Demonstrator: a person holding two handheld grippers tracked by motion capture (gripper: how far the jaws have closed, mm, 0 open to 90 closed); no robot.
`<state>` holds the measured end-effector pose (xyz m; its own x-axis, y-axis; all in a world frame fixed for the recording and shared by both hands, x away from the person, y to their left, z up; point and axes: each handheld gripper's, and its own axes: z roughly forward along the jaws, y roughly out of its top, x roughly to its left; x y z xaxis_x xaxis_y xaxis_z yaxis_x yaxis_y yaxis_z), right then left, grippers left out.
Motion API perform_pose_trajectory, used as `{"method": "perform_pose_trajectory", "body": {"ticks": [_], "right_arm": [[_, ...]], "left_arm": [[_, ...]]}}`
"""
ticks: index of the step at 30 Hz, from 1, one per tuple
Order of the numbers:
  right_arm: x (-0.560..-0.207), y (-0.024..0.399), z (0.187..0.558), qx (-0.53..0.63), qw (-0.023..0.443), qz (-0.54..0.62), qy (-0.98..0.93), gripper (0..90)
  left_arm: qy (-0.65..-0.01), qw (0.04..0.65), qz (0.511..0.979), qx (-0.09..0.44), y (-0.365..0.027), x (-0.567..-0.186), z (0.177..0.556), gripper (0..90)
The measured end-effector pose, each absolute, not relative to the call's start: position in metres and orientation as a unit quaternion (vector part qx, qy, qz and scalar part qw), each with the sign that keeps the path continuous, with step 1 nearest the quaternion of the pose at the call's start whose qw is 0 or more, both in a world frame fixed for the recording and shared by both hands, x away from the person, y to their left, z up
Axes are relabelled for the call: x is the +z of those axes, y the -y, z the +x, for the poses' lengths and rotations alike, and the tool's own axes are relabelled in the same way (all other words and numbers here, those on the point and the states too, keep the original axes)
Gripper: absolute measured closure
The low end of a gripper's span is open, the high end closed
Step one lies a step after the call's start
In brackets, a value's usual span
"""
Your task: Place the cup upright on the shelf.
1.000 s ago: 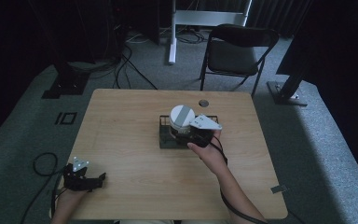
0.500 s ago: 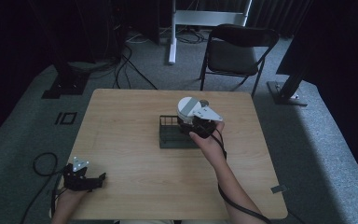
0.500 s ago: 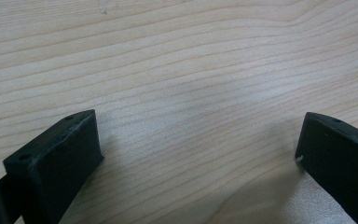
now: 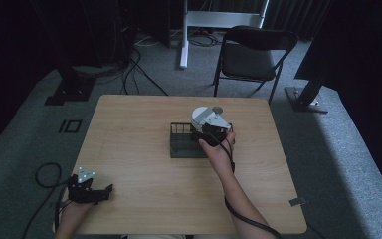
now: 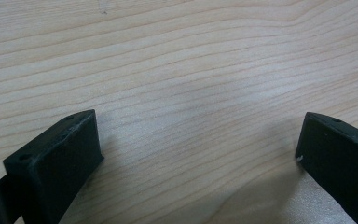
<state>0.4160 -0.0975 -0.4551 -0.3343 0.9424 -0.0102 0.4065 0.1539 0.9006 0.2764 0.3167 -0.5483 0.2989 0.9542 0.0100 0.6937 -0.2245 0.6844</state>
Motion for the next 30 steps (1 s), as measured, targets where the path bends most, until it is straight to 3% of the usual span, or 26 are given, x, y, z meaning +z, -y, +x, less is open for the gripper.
{"method": "perform_pose_trajectory", "body": {"ticks": [30], "right_arm": [[-0.474,0.092,0.418,0.408,0.284,0.501,-0.709,18.1]], "left_arm": [[-0.549,0.294,0.750,0.222,-0.317,-0.548,0.276,0.2]]}}
